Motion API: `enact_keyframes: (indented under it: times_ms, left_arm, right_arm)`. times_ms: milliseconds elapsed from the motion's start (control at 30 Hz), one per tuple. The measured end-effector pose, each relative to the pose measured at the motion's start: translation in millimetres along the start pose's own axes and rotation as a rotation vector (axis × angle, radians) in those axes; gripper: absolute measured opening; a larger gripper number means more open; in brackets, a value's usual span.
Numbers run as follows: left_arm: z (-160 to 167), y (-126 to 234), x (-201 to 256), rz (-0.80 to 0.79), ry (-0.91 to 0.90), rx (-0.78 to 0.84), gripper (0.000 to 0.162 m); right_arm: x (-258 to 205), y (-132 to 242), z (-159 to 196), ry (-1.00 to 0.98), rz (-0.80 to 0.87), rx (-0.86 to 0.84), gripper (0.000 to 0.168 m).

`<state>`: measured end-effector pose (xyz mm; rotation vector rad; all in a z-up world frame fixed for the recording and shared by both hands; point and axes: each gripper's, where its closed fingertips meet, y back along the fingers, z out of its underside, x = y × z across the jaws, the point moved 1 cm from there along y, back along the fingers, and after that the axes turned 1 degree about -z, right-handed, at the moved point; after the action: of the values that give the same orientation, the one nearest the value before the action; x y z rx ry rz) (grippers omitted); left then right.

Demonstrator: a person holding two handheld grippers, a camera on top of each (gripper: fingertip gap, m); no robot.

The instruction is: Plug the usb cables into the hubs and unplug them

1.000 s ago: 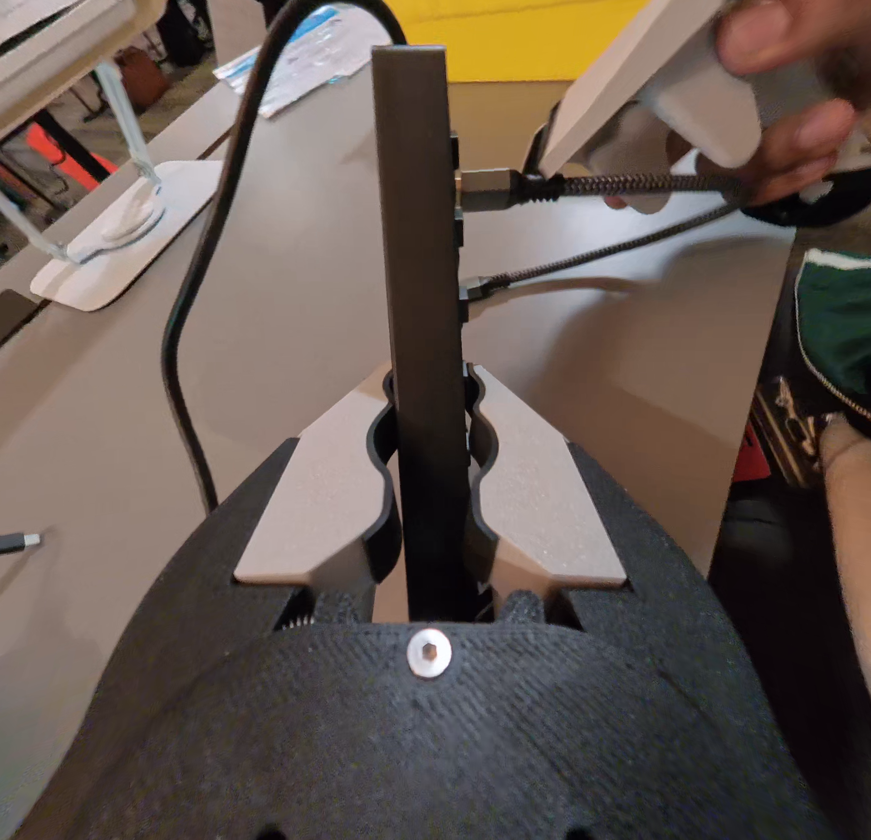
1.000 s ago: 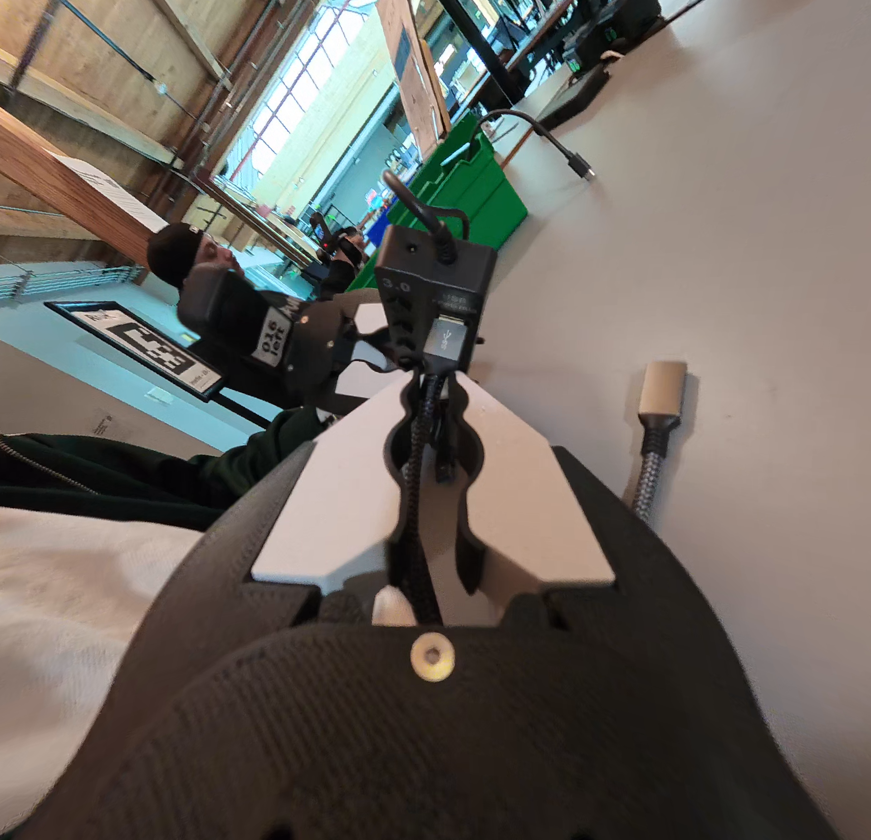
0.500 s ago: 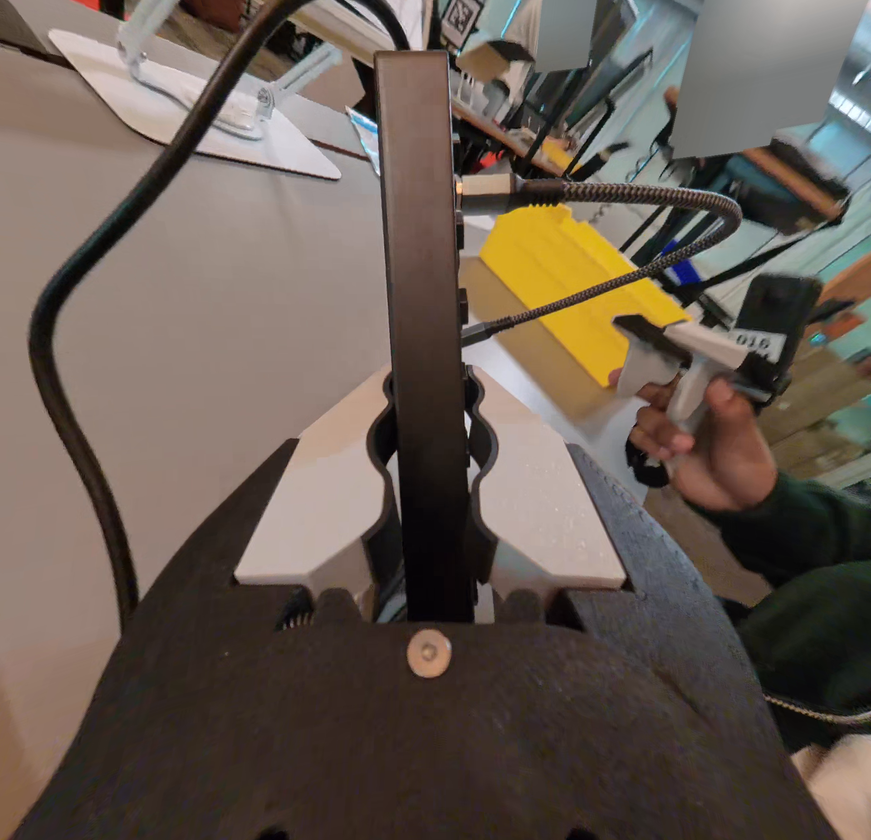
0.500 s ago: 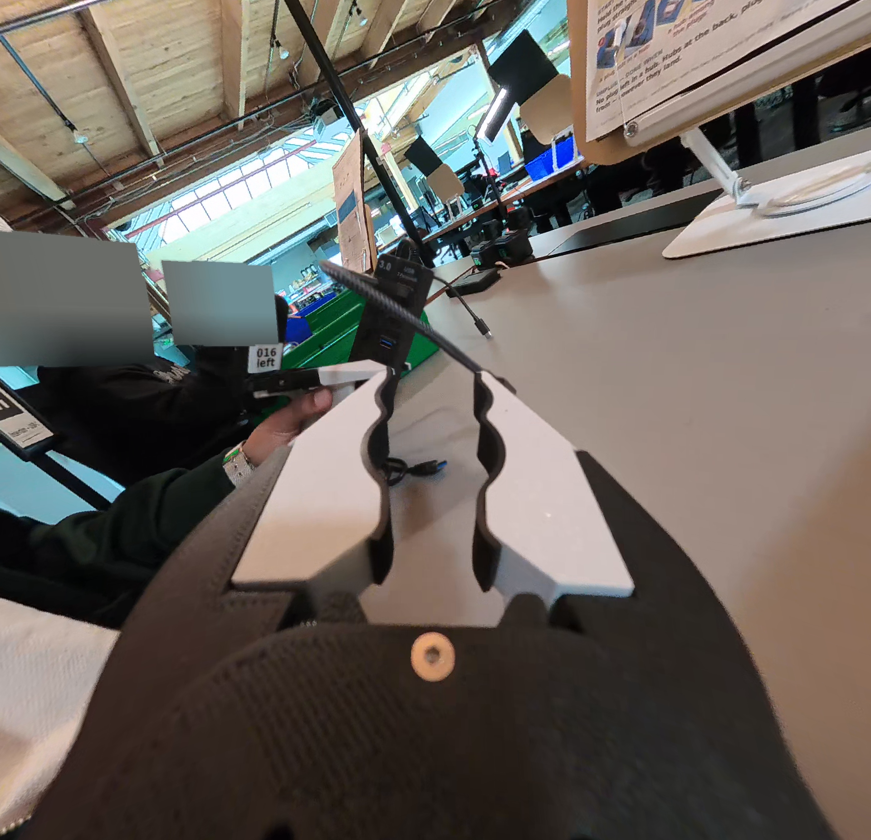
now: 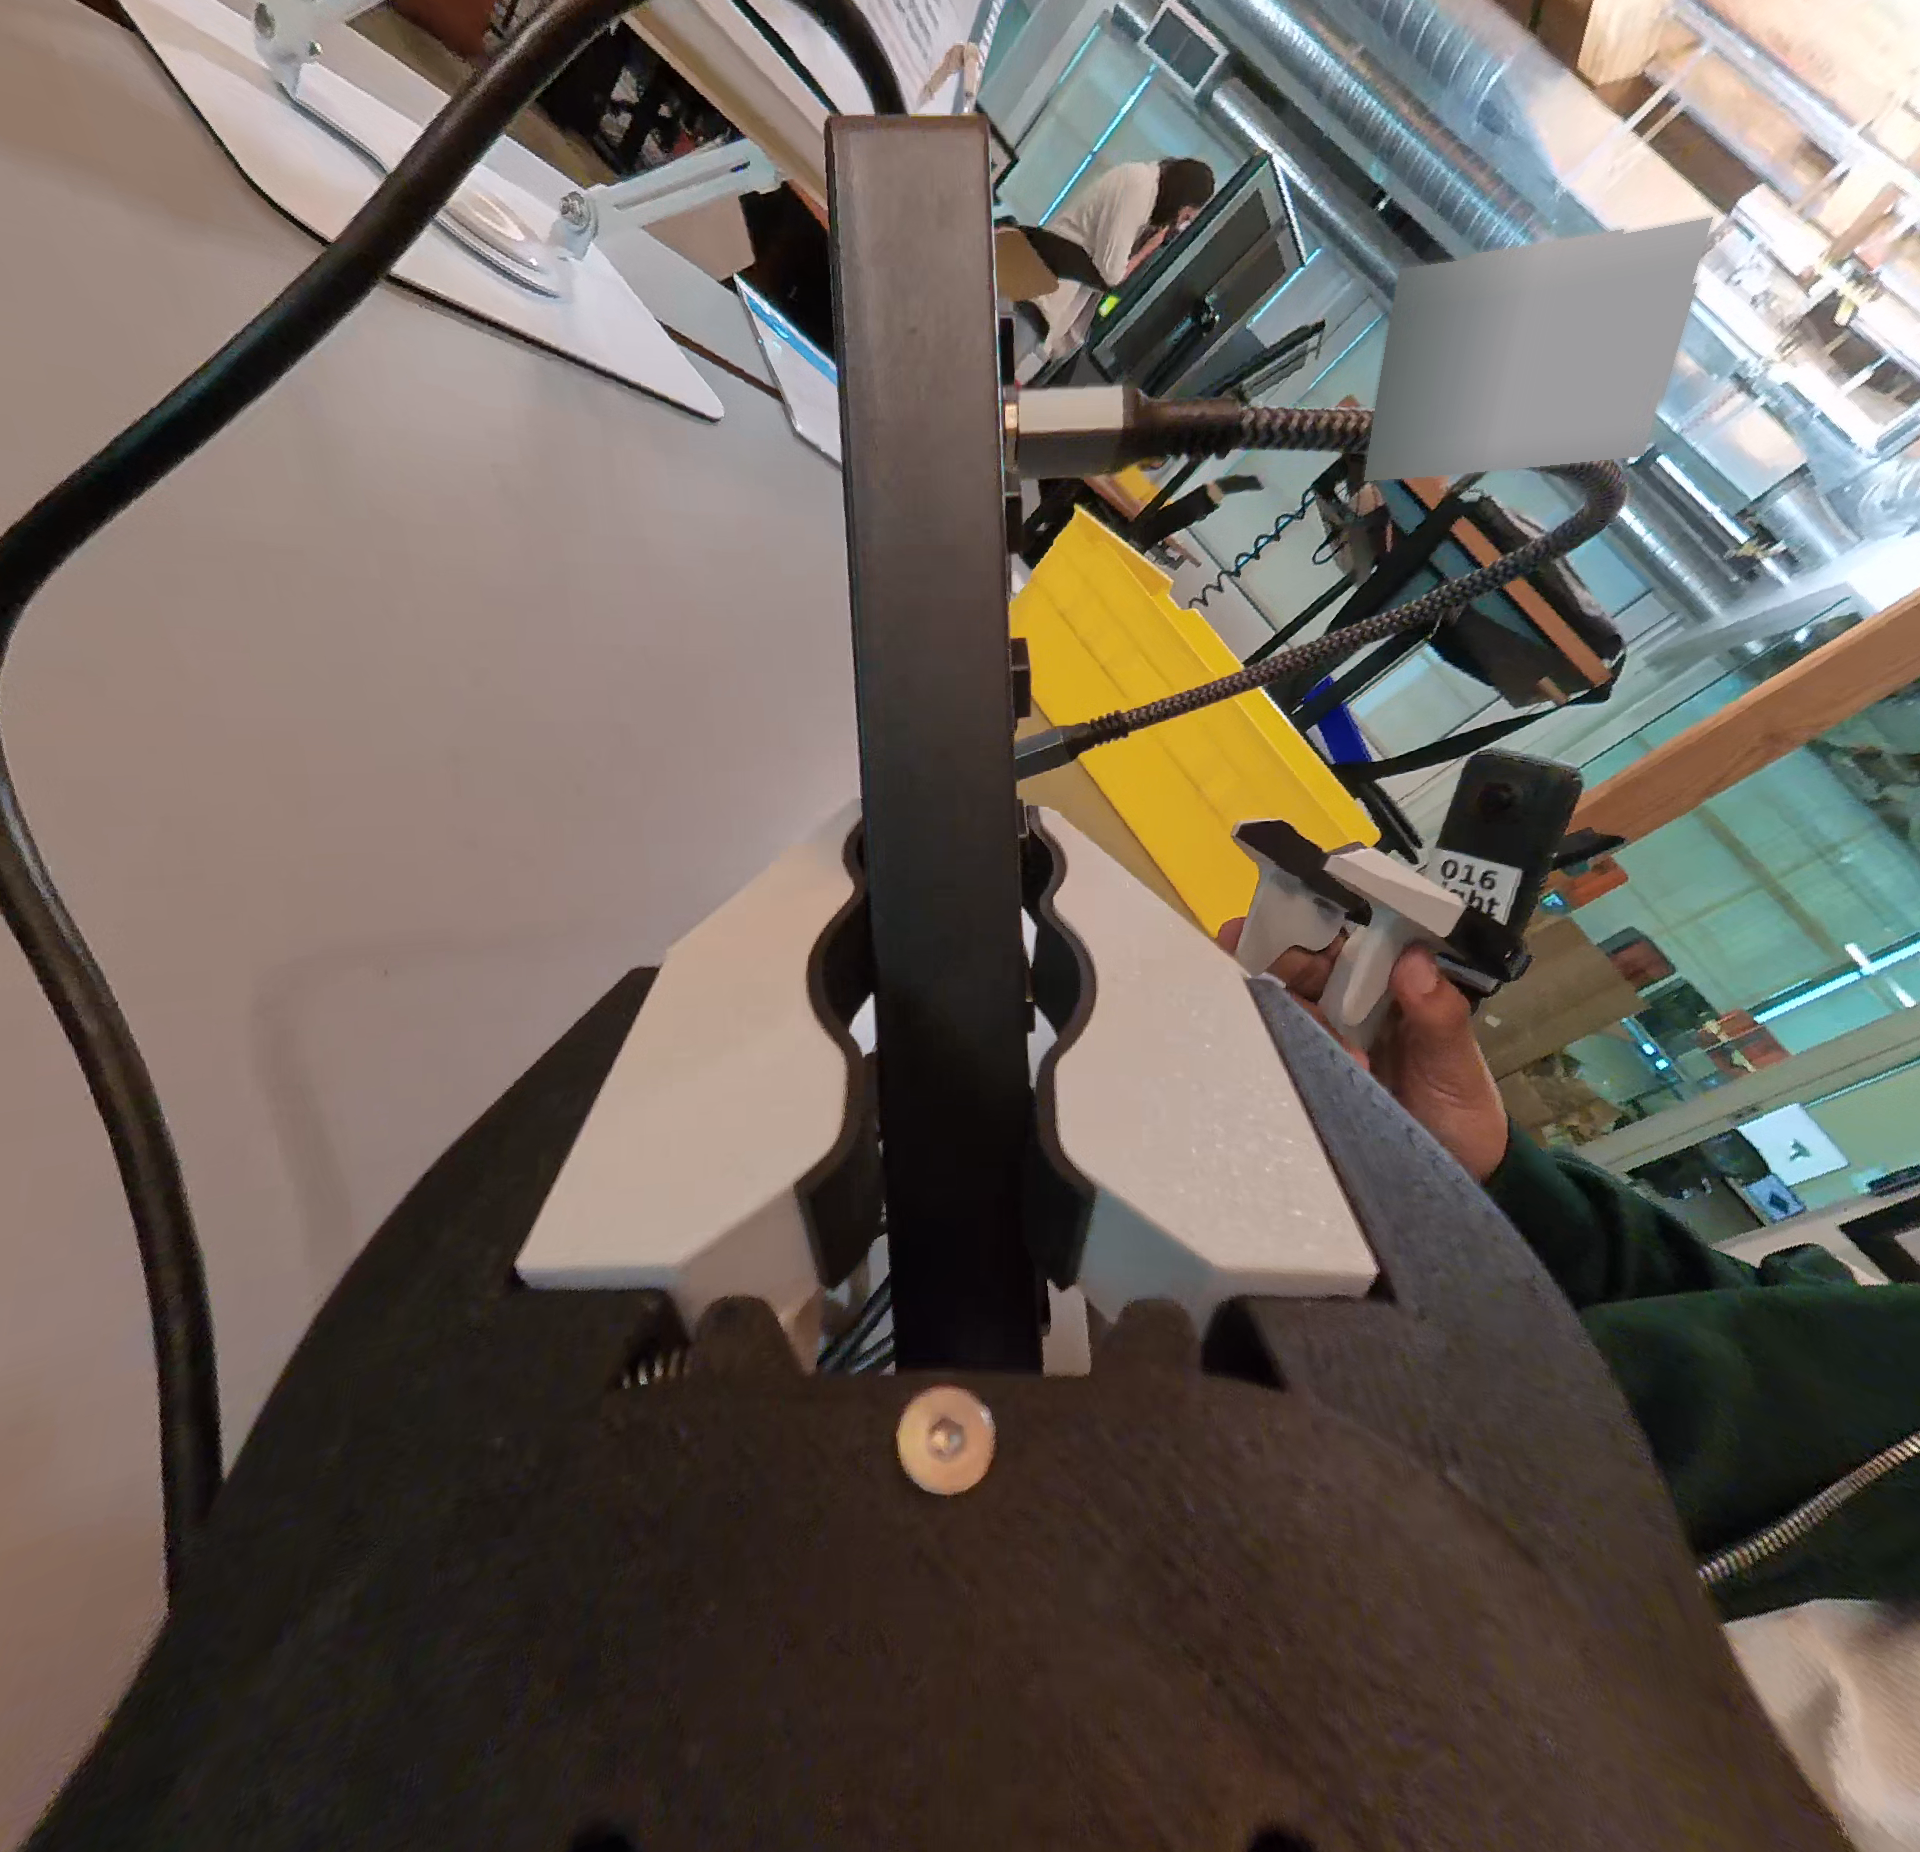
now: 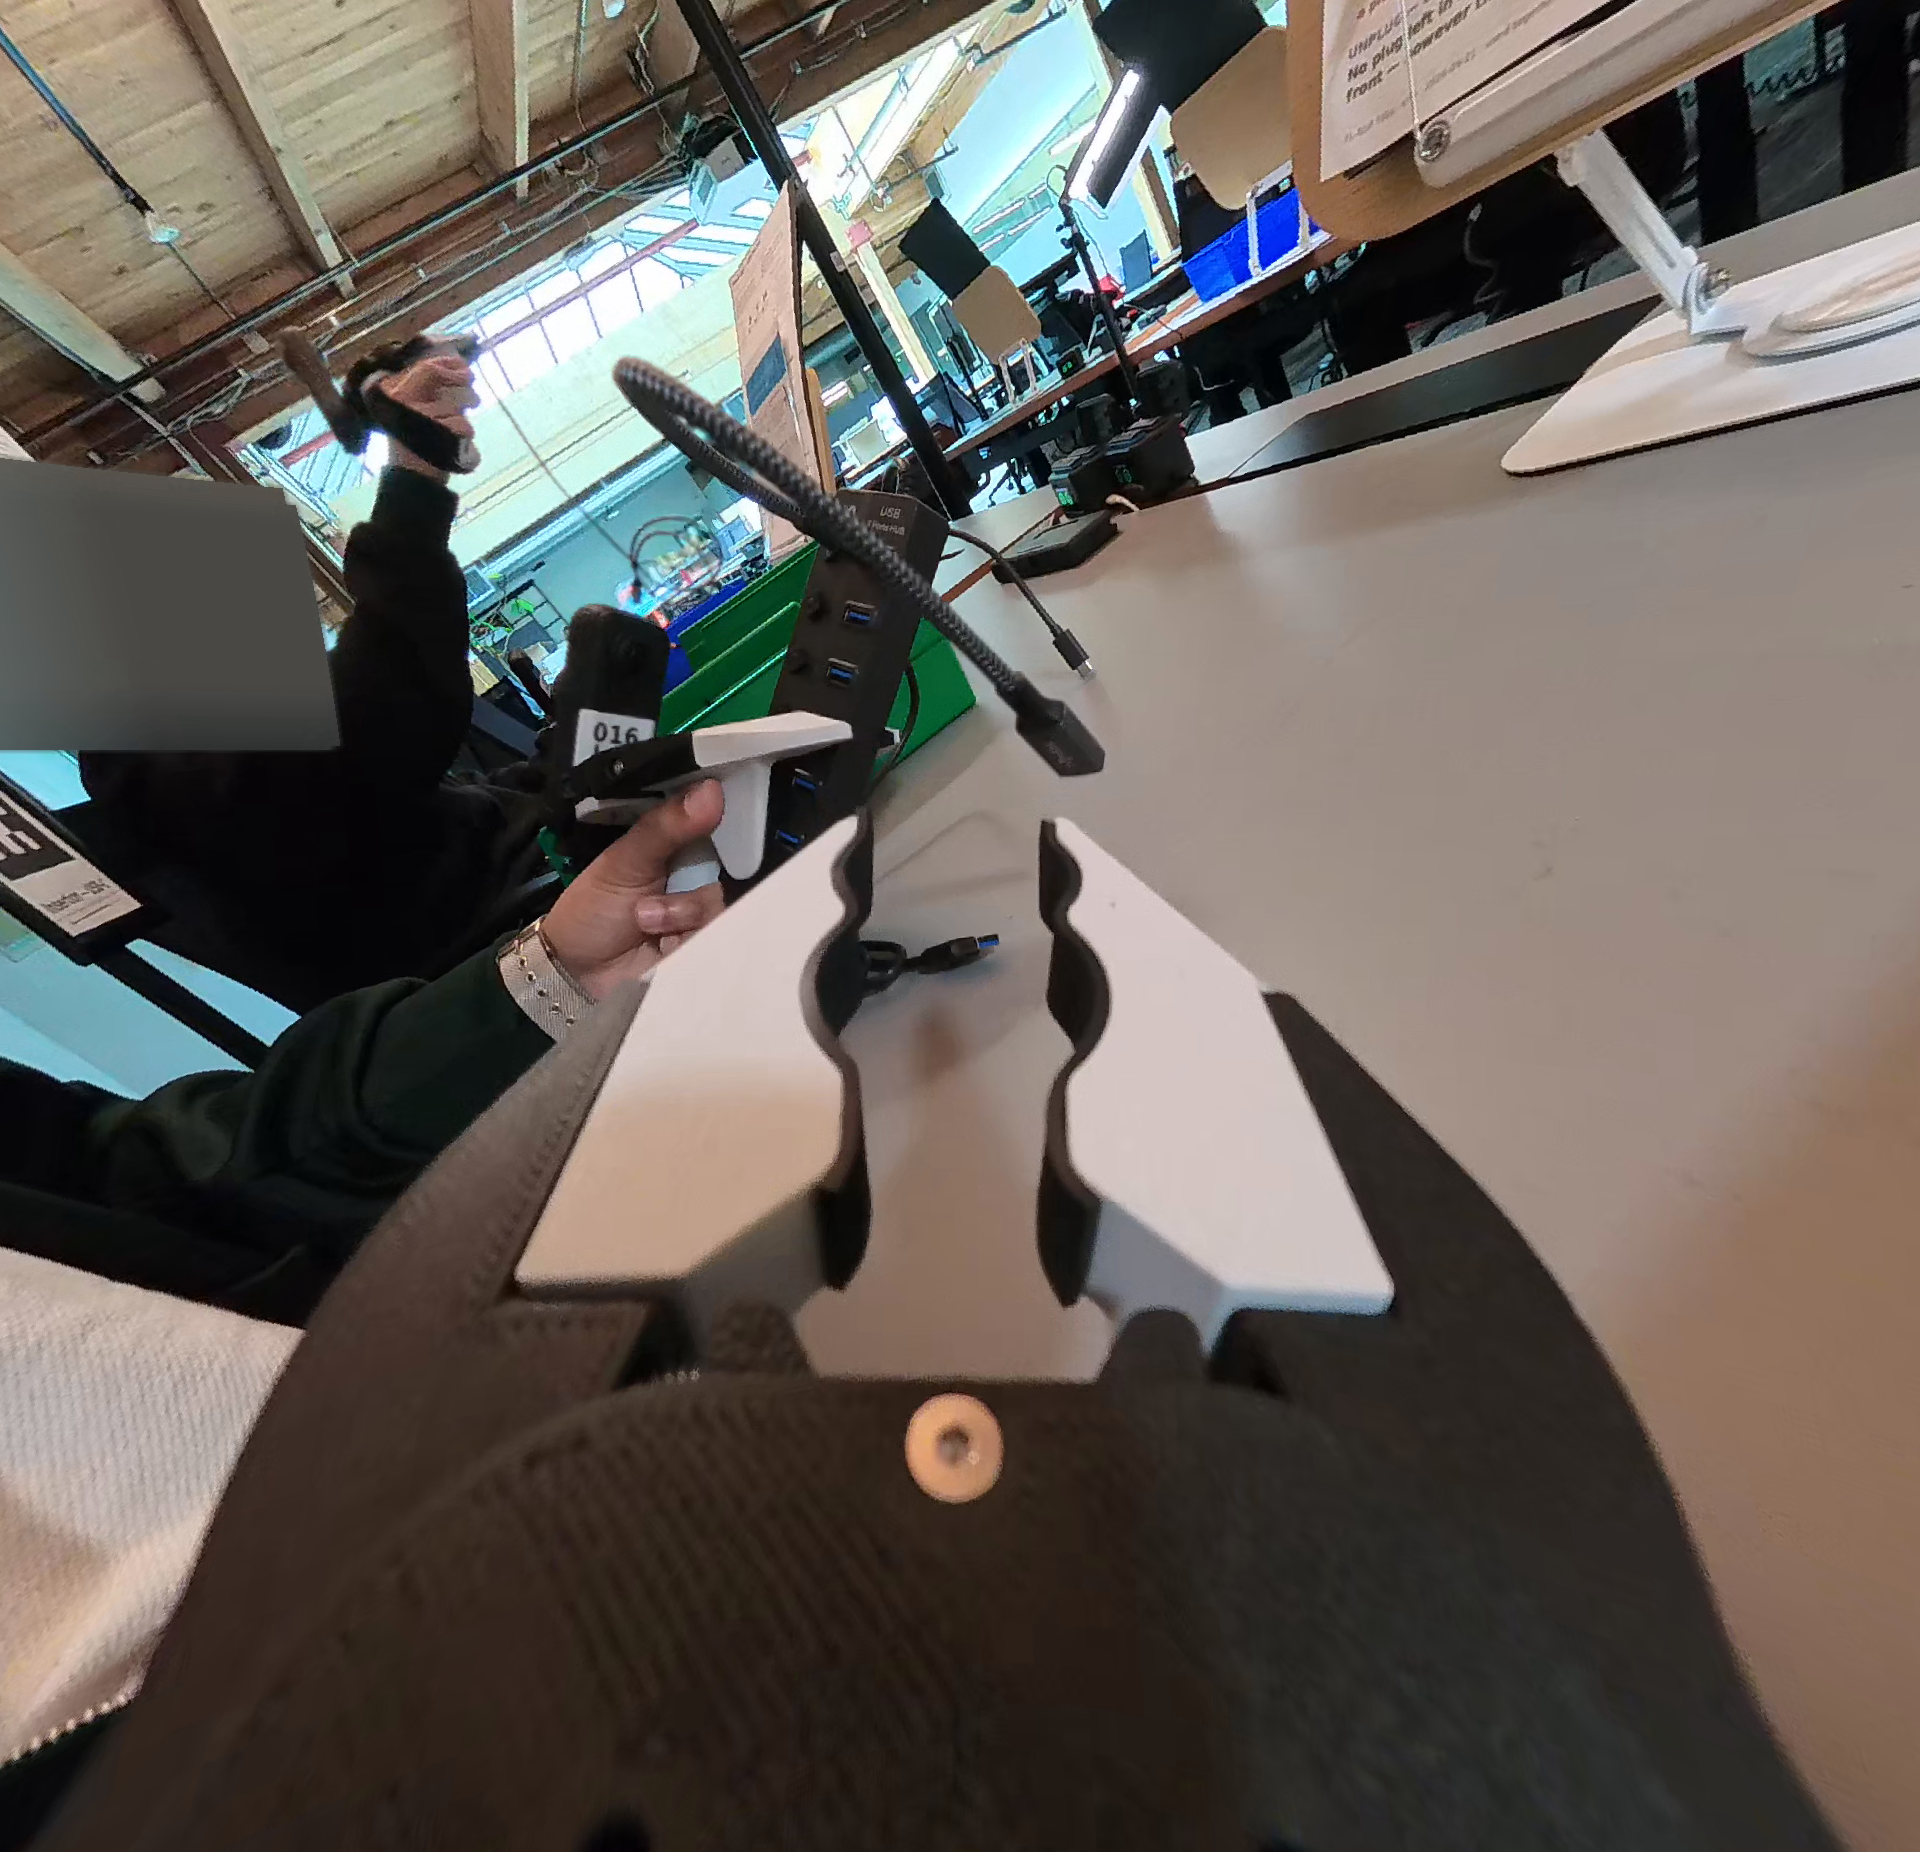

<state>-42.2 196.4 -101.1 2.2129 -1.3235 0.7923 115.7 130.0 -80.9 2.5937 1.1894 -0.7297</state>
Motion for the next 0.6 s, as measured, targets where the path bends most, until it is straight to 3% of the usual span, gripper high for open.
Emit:
enact_keyframes:
  times_ms: [600]
  left_arm:
    - [-1.1,1.4,1.6,0.059,0.078,0.014,0.023]
  right_arm:
    - [-1.3,-4.8,10.0,0.02,-0.007,-0.052,0.03]
